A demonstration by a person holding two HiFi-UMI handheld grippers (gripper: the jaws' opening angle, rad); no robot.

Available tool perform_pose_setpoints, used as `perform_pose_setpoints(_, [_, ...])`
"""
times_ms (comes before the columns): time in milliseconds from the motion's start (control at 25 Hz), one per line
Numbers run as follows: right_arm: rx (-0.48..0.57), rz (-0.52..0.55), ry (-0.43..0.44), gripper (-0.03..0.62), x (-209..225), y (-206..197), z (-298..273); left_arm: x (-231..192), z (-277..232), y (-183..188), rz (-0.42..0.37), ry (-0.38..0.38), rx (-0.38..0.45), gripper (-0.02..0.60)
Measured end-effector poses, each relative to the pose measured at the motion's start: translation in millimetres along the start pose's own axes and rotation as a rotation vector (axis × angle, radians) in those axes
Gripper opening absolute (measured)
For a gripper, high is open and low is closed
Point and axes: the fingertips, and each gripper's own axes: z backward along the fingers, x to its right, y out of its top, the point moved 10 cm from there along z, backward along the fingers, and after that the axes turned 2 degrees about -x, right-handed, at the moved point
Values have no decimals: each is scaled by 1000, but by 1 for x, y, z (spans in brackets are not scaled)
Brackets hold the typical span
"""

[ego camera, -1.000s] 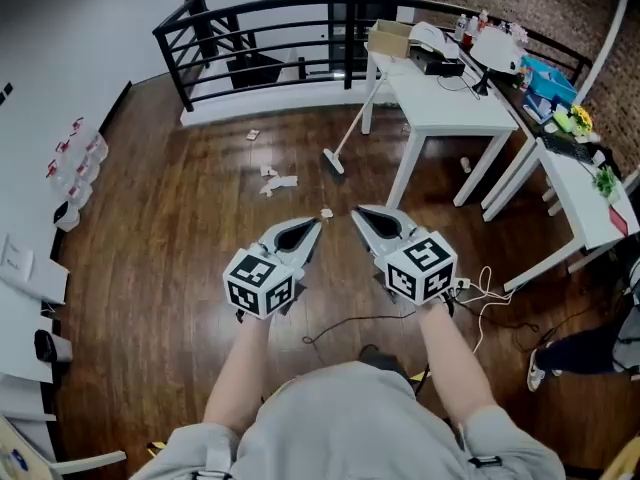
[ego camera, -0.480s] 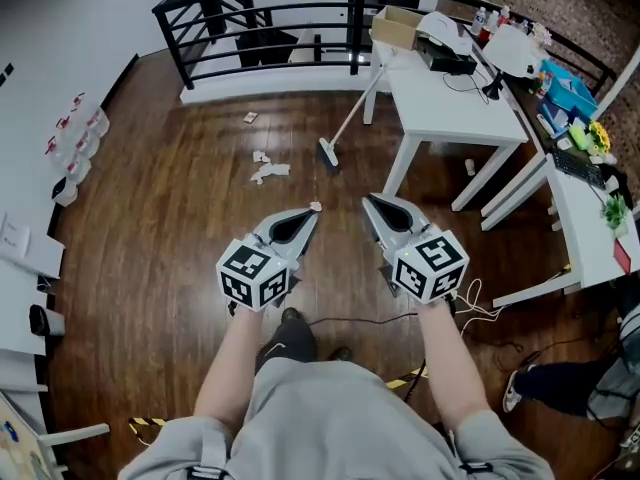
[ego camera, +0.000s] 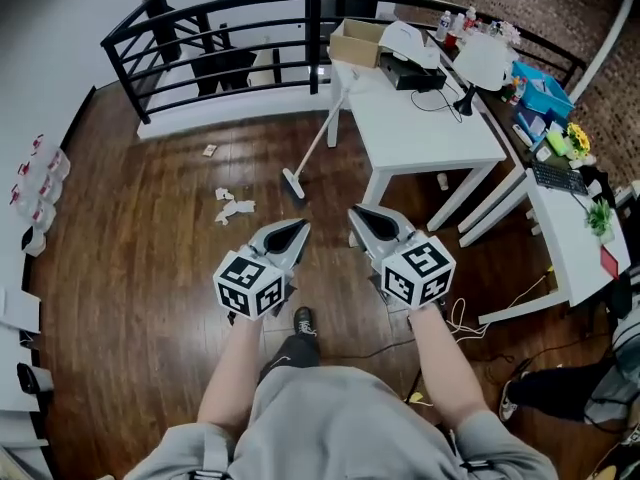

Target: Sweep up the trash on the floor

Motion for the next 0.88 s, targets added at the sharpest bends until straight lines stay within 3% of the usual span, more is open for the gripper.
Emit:
perform_pose_setpoints(440, [19,-5,-41,0,117,45,-140,-144,-120,52,-8,-40,-14,5])
perform_pose_setpoints(640, [22,-18,-57,0,169,53,-178,-182,-170,66,-5,-29,-13,5])
perform_pose_setpoints(880, [6,-22,-13,7,252,54,-227,-214,-246,76,-18,3,-7,5])
